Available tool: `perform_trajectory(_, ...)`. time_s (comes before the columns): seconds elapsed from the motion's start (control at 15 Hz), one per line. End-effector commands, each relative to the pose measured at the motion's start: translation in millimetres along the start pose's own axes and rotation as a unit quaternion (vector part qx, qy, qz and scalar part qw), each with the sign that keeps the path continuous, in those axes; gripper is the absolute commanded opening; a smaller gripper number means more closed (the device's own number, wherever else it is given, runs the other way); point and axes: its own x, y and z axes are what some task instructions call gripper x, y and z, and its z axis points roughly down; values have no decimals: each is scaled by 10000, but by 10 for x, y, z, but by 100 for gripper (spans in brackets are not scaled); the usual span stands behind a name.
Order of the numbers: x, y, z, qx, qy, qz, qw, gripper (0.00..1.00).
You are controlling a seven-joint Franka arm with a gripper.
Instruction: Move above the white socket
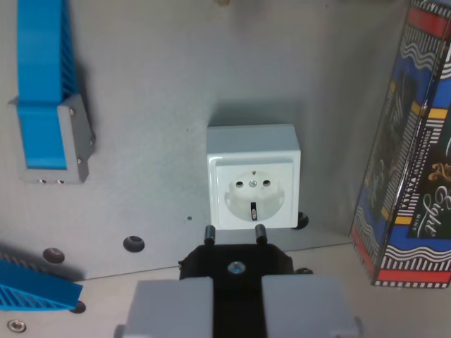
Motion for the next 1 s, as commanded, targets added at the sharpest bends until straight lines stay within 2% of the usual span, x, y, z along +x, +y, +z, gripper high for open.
perform_trajectory(0.07,-72,59,169,91,475,-99,9988,0)
perform_trajectory(0.67,-271,124,636,129,441,-107,9989,0)
perform_trajectory(1.0,-373,146,830,163,459,-113,9987,0)
